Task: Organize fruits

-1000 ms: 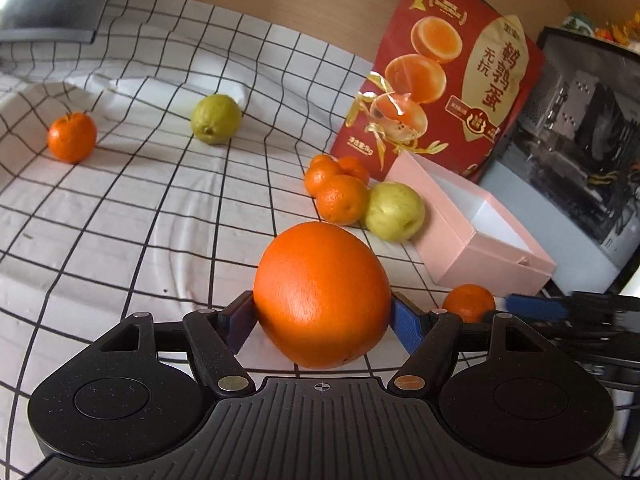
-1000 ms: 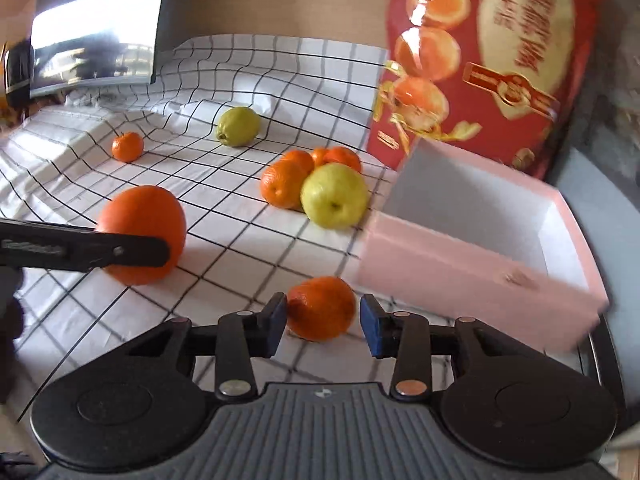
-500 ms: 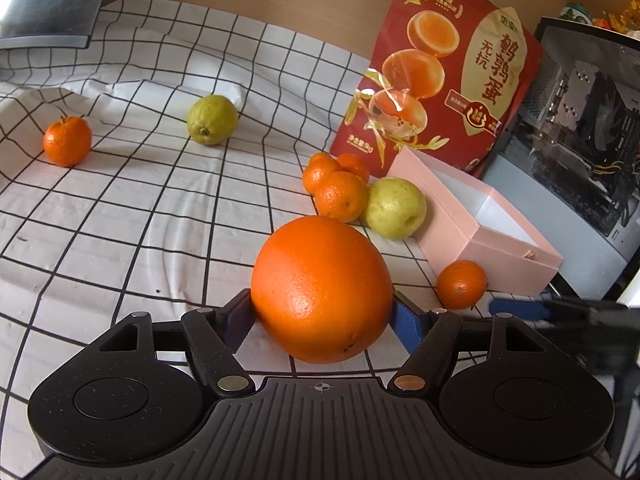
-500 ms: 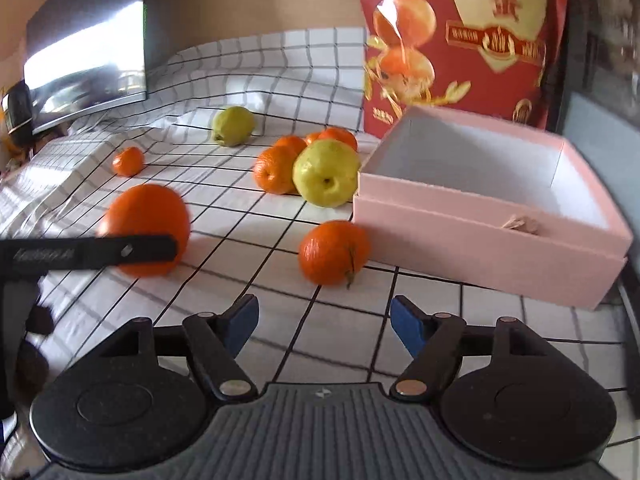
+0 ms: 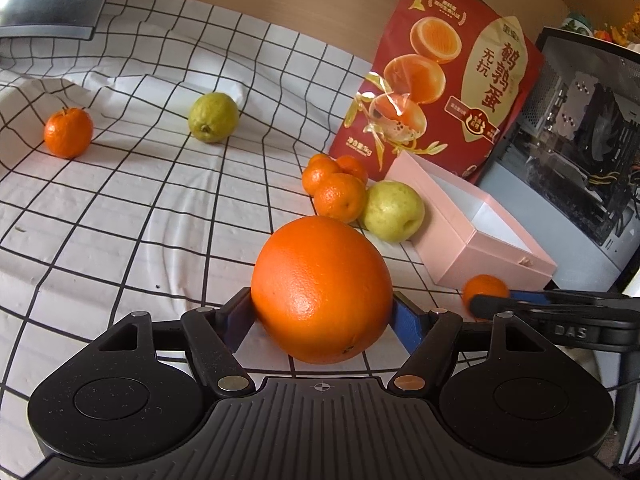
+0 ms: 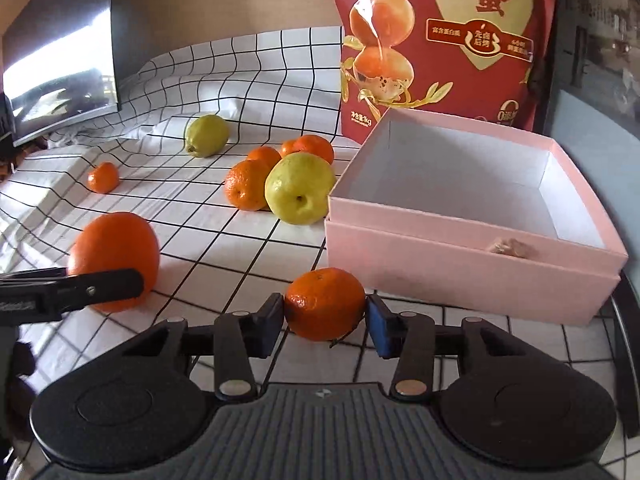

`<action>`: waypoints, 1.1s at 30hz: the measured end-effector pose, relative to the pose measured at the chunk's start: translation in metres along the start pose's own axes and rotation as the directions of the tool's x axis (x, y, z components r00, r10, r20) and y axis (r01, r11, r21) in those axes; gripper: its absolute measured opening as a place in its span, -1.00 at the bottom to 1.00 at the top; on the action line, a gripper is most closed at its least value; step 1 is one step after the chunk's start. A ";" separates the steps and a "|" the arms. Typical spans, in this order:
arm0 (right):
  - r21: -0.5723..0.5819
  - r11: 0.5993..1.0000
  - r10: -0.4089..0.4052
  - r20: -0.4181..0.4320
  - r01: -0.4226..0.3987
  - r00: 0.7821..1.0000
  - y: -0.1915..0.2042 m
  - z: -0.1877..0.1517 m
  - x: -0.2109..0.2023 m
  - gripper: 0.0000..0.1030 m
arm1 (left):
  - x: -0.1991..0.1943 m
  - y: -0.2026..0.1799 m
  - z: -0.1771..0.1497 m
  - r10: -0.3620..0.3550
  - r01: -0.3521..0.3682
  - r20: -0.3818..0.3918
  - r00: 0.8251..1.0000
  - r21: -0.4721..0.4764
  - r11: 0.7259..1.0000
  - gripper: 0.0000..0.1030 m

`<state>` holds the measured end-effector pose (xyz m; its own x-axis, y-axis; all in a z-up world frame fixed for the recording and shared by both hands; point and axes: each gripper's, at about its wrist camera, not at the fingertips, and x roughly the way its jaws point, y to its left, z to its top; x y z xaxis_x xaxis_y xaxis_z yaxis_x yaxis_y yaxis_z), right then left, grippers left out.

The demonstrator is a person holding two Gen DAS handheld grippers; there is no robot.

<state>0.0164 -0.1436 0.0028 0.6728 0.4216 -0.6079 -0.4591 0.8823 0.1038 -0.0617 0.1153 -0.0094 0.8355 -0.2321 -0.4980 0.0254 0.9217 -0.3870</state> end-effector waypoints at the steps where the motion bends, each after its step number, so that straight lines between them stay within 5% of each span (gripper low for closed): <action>1: -0.014 1.000 -0.013 0.009 0.013 1.000 0.000 0.000 -0.005 -0.14 | 0.000 0.000 0.000 -0.001 0.001 0.000 1.000 -0.001 1.000 0.49; 10: -0.300 0.948 -0.087 0.069 0.103 0.994 0.050 -0.019 -0.015 -0.14 | -0.001 0.001 0.000 -0.003 0.003 0.002 1.000 -0.005 1.000 0.49; 14: -0.387 0.917 -0.059 0.093 0.090 0.994 0.074 -0.028 -0.015 0.18 | -0.001 0.002 0.000 -0.005 0.005 0.003 1.000 -0.007 1.000 0.49; 23: -0.269 0.944 0.213 0.064 -0.189 0.975 0.063 -0.018 -0.042 0.22 | -0.002 0.004 0.000 -0.017 0.017 0.008 1.000 -0.024 1.000 0.49; 33: -0.336 0.890 0.340 0.045 -0.307 0.939 0.094 -0.026 -0.043 0.22 | -0.002 0.007 0.000 -0.028 0.028 0.012 1.000 -0.040 0.999 0.49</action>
<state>-0.0707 -0.0839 0.0179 0.5018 0.7057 -0.5002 -0.8101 0.5861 0.0141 -0.0636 0.1218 -0.0111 0.8411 -0.2538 -0.4776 0.0269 0.9016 -0.4317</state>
